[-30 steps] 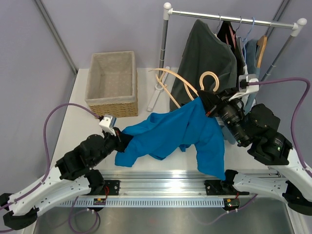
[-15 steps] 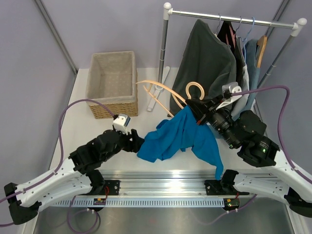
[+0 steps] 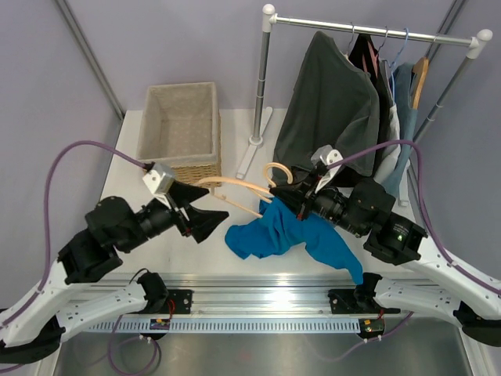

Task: Remove the t-shirt from the hanger

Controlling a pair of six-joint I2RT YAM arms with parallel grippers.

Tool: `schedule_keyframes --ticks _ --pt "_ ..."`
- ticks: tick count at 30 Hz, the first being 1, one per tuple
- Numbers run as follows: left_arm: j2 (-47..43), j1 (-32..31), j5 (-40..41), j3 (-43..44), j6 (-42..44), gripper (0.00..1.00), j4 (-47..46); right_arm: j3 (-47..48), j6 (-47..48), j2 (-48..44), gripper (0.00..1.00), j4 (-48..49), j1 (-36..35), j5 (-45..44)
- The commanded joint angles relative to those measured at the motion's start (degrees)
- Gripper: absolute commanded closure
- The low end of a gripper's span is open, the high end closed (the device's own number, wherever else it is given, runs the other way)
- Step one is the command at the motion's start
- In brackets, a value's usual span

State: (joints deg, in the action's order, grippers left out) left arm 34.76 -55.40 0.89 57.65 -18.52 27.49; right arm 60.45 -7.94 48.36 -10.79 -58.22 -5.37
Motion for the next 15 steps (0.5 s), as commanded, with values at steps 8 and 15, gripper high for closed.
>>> schedule_keyframes --ticks 8,15 --pt "12.2 0.0 -14.1 17.2 16.5 0.04 6.8 1.8 2.0 2.7 1.00 -0.7 0.0 19.2" --pt "15.9 0.0 -17.1 16.4 18.1 0.14 10.0 0.4 1.7 3.0 1.00 1.8 0.0 22.1"
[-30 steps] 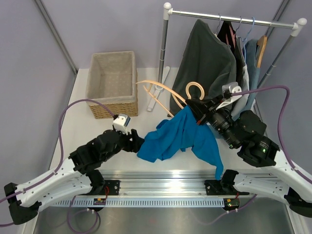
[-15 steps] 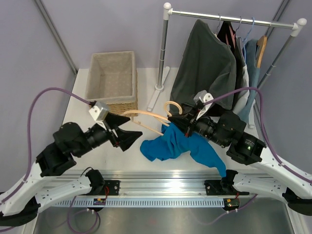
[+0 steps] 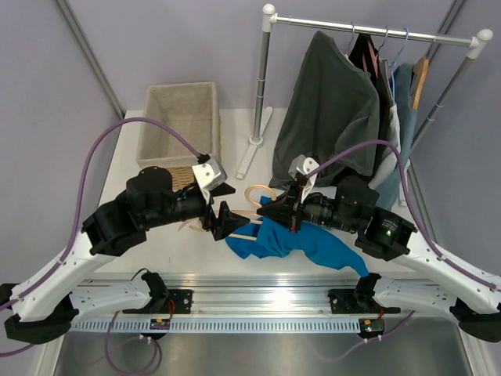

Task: Remove the t-shirt from the hanger

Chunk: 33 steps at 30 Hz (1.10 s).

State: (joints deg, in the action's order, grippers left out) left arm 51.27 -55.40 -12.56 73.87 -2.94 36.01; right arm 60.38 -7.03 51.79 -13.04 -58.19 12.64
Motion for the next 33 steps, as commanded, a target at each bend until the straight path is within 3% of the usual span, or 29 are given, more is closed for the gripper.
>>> schedule_keyframes --ticks 1,5,7,9,13,15,16,17,20,22,23,24,26,27,28,33 --pt "-0.1 0.0 -3.7 0.0 2.5 0.14 1.5 0.4 0.6 -0.1 1.00 4.6 0.0 4.5" --pt "0.7 0.0 -5.3 -1.3 4.4 0.17 1.6 -0.4 0.1 0.2 1.00 6.4 0.0 5.5" --pt "0.9 0.0 -6.6 -1.3 4.7 0.33 1.6 -0.7 -0.4 0.5 1.00 7.2 0.0 5.6" --pt "1.3 0.0 -6.8 -1.2 4.2 0.56 1.6 -0.7 -0.5 1.1 1.00 7.8 0.0 5.7" --pt "1.9 0.0 -7.4 -2.4 4.3 0.65 1.8 -0.7 -0.6 2.0 1.00 8.9 0.1 5.5" --pt "1.6 0.0 -7.4 -3.6 4.5 0.64 1.9 -0.7 -0.5 2.3 1.00 9.1 0.0 5.2" --pt "1.6 0.0 -6.4 -4.0 4.6 0.55 2.0 -0.6 -0.5 2.4 1.00 9.3 0.1 5.2" --pt "1.4 0.0 -5.6 -4.3 4.6 0.40 2.1 -0.5 -0.4 2.5 1.00 9.4 0.1 5.4" --pt "1.0 0.0 -4.7 -5.0 5.7 0.35 2.6 -0.2 -0.4 2.8 1.00 9.5 0.0 6.1" --pt "1.1 0.0 -5.4 -5.0 6.1 0.37 2.6 0.1 -0.3 2.8 1.00 9.5 0.0 6.5" --pt "1.2 0.0 -5.8 -4.9 6.1 0.43 2.6 0.2 -0.3 2.8 1.00 9.5 0.0 6.6" --pt "1.4 0.0 -6.2 -4.7 6.1 0.59 2.6 0.3 -0.3 2.8 1.00 9.7 0.1 6.5" --pt "1.6 0.0 -7.0 -4.2 6.1 0.74 2.6 0.4 -0.3 3.0 1.00 9.7 0.0 6.8" --pt "1.7 0.0 -7.1 -3.9 6.0 0.92 2.6 0.4 -0.2 3.3 1.00 9.6 0.0 6.9" --pt "1.9 0.0 -6.3 -3.7 5.8 1.00 2.7 0.5 -0.1 3.5 1.00 9.5 0.0 7.0" --pt "1.8 0.1 0.2 -2.9 3.9 1.00 2.6 0.5 0.0 4.1 0.98 8.8 0.0 4.8"
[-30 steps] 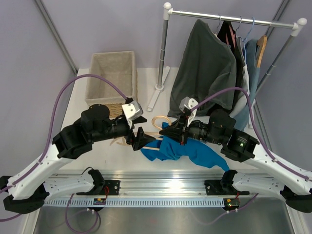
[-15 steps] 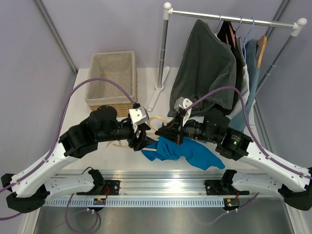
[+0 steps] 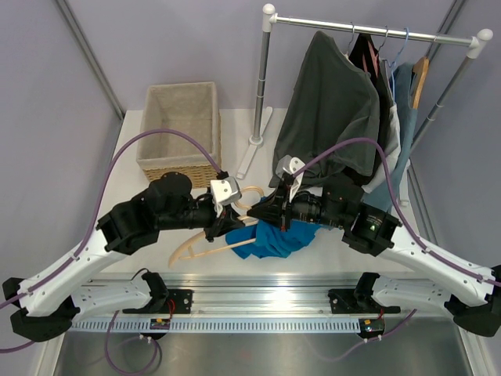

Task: Remove the t-shirt from the hanger

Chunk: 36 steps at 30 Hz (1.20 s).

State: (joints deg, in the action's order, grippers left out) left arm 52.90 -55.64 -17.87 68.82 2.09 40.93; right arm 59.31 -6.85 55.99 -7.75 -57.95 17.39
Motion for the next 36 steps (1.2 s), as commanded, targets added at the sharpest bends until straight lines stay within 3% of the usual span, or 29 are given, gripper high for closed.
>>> schedule_keyframes --ticks 1,5,8,17,27,30,31,36 --pt "0.0 0.4 7.5 2.1 -1.4 1.00 -2.3 1.6 -0.3 -0.1 0.76 3.4 -0.2 -0.5" --pt "-1.3 0.4 11.9 1.8 -3.9 1.00 -2.3 1.0 -0.7 -1.1 0.29 2.7 -0.1 -5.9" --pt "-2.4 0.4 13.1 1.1 -4.5 1.00 -1.7 0.5 -1.0 -2.7 0.12 1.6 -0.2 -10.2" --pt "-6.1 0.4 19.2 2.9 -7.0 1.00 5.9 -4.7 -2.1 -6.6 0.10 -0.8 -0.2 -21.8" --pt "-8.6 0.4 20.4 5.0 -10.9 1.00 10.4 -6.9 -8.4 6.6 0.18 3.2 -0.3 -23.5" --pt "-9.9 0.4 22.8 5.2 -11.4 1.00 12.5 -6.2 -8.4 8.5 0.40 1.6 -0.2 -26.6" --pt "-10.3 0.4 23.6 5.4 -11.5 1.00 13.1 -6.0 -9.1 8.6 0.52 1.0 -0.3 -29.7" --pt "-11.6 0.4 27.1 5.5 -13.1 1.00 16.3 -6.7 -10.5 6.3 0.78 -1.3 -0.2 -37.3"
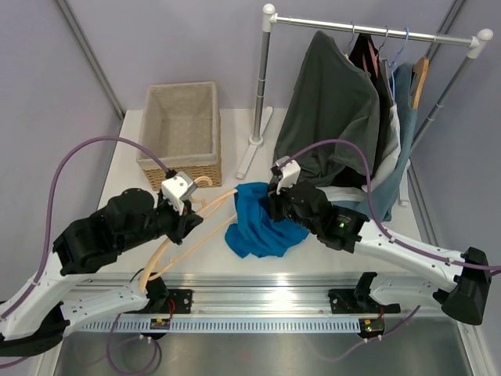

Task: Remove the t-shirt from the hanger

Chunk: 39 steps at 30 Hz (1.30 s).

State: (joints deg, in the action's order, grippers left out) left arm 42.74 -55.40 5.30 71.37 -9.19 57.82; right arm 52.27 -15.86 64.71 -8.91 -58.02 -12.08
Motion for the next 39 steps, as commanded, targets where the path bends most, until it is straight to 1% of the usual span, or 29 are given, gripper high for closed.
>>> schedule_keyframes --ticks 1,2,3,4,5,10,11,12,13,15,17,18,19,20,22,23,27,29,30,31,33,34,35,36,38,39 --pt "-1.4 0.1 4.1 3.1 -2.1 1.00 -0.4 0.2 -1.8 -2.7 0.82 -0.3 -0.2 -10.4" --pt "-1.6 0.1 4.2 3.0 -2.5 1.00 -0.3 -0.2 -2.2 -3.3 0.99 -0.6 -0.2 -12.1" --pt "-2.0 0.1 4.2 3.1 -2.8 1.00 -0.3 -0.6 -2.6 -3.4 1.00 -0.8 -0.3 -13.9" --pt "-2.0 0.1 4.4 3.1 -2.9 1.00 -0.3 -0.8 -3.6 -3.7 1.00 -1.0 -0.1 -17.2" --pt "-2.0 0.1 4.6 3.4 -3.2 1.00 -0.3 -1.0 -4.0 -4.1 1.00 -1.5 -0.1 -18.3" --pt "-0.6 0.1 10.5 6.6 -3.9 1.00 1.5 -0.7 -5.7 -4.5 1.00 -3.5 -0.1 -21.8" --pt "-0.2 0.1 11.9 6.9 -4.3 1.00 1.8 -0.9 -5.8 -4.2 1.00 -3.7 -0.2 -21.8" --pt "0.0 0.1 15.9 7.5 -4.7 1.00 2.2 -0.9 -5.9 -4.0 1.00 -3.7 -0.2 -21.7" --pt "0.2 0.1 17.8 7.6 -5.1 1.00 2.1 -0.8 -6.1 -3.6 1.00 -3.8 -0.1 -21.6" --pt "0.9 0.1 20.8 7.8 -5.7 1.00 1.4 -0.2 -6.4 -1.8 1.00 -4.2 -0.1 -20.8" --pt "2.0 0.1 21.2 7.8 -6.0 1.00 0.3 1.2 -6.6 0.5 0.99 -5.0 -0.2 -18.7" --pt "2.2 0.1 20.5 7.7 -5.9 1.00 -1.6 1.9 -6.5 1.3 0.91 -5.2 -0.2 -17.6" --pt "2.4 0.1 20.1 7.4 -5.8 1.00 -2.8 2.5 -6.6 1.8 0.76 -5.8 -0.2 -16.6" --pt "3.0 0.1 19.8 7.1 -5.4 1.00 -4.1 3.6 -6.8 2.2 0.50 -6.8 -0.1 -16.5" --pt "3.8 0.1 19.5 7.3 -5.0 1.00 -7.8 4.3 -7.0 1.7 0.39 -7.4 -0.1 -16.2" --pt "4.6 0.1 19.7 7.8 -4.8 1.00 -8.6 4.8 -7.0 0.6 0.31 -8.1 -0.1 -16.2" --pt "11.0 0.1 20.6 12.9 -3.0 1.00 -10.8 4.8 -7.3 -3.8 0.22 -10.0 -0.1 -15.8" --pt "16.3 0.1 20.9 17.3 -1.2 1.00 -11.3 4.4 -7.6 -7.6 0.19 -11.2 -0.2 -15.5" --pt "18.0 0.1 21.4 18.8 -0.7 1.00 -12.5 4.2 -7.9 -9.2 0.15 -11.7 -0.2 -15.1" --pt "21.5 0.1 21.9 20.5 0.6 1.00 -13.2 3.8 -8.0 -10.9 0.13 -12.0 -0.1 -14.0" --pt "25.0 0.1 22.4 26.2 1.7 1.00 -14.0 2.6 -8.6 -16.2 0.08 -12.8 -0.2 -12.7" --pt "29.1 0.1 22.6 28.5 2.9 1.00 -14.1 2.1 -8.8 -18.1 0.06 -13.0 -0.1 -12.4" --pt "30.9 0.3 23.0 30.7 3.3 1.00 -14.1 0.3 -9.3 -22.0 0.04 -12.9 -0.2 -12.8" --pt "32.7 0.7 23.0 34.8 3.6 1.00 -14.2 -0.9 -9.4 -24.3 0.03 -12.4 -0.1 -13.1" --pt "37.9 2.7 21.4 38.4 3.9 1.00 -14.5 -3.7 -9.2 -29.6 0.00 -11.2 -0.2 -14.6" --pt "39.3 3.6 18.7 41.0 4.1 1.00 -15.3 -4.0 -9.2 -30.8 0.01 -11.5 -0.1 -15.3"
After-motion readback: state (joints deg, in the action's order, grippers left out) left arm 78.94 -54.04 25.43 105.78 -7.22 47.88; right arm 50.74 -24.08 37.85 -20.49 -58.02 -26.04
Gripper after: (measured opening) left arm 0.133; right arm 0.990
